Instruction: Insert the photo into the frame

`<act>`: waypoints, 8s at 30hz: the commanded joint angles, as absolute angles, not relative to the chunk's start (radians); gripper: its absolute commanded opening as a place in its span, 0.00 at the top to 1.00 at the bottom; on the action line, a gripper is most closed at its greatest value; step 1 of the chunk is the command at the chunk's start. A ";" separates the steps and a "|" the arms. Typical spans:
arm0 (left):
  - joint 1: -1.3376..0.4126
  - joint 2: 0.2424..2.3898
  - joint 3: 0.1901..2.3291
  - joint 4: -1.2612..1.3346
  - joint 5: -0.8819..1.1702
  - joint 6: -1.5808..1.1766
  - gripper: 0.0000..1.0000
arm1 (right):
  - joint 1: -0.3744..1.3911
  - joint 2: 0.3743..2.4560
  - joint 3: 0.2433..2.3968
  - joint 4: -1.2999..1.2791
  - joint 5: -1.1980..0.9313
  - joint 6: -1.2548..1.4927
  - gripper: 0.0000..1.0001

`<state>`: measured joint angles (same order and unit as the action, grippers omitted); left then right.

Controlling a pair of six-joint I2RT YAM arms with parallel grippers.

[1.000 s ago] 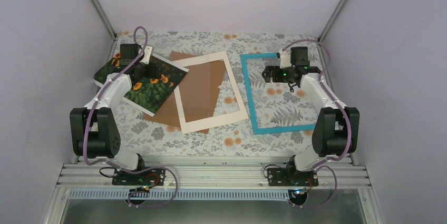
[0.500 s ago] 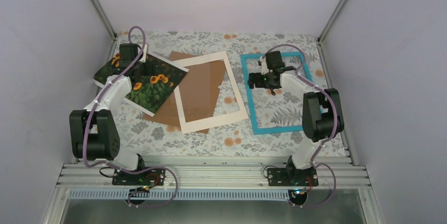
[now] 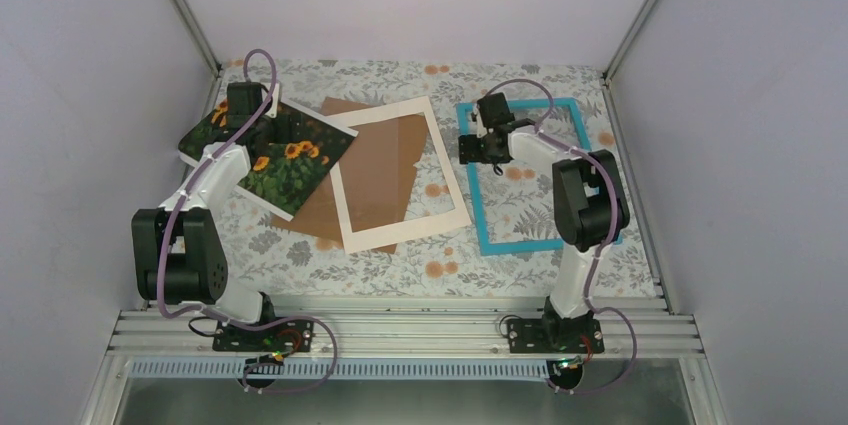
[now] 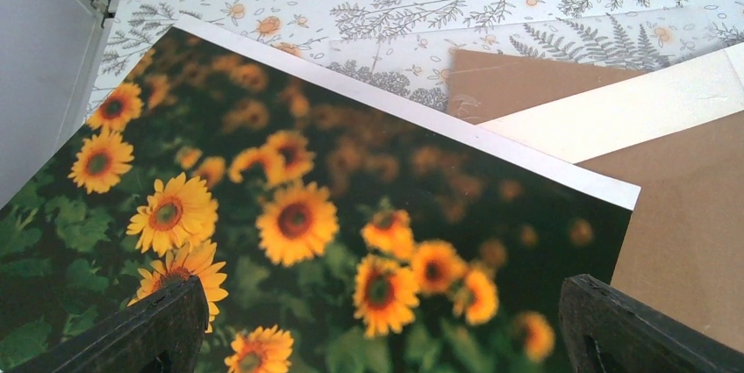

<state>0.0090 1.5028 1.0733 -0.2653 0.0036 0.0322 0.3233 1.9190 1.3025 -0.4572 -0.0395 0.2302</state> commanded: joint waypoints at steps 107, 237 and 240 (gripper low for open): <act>-0.482 1.831 1.980 -0.304 0.904 0.203 0.98 | -0.049 1.487 1.726 -0.191 -0.846 0.391 0.00; -0.198 1.612 1.042 -0.308 0.429 0.529 0.05 | -0.186 1.812 1.501 -0.790 -0.706 -0.176 0.19; -0.168 1.543 0.960 -0.292 0.412 0.581 0.05 | -0.081 1.816 1.493 -0.747 -0.837 -0.114 0.20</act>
<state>-0.2005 1.6295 1.0393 -0.3248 0.4015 0.5404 -0.2070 1.8256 1.4899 -0.7963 -0.5594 -0.1905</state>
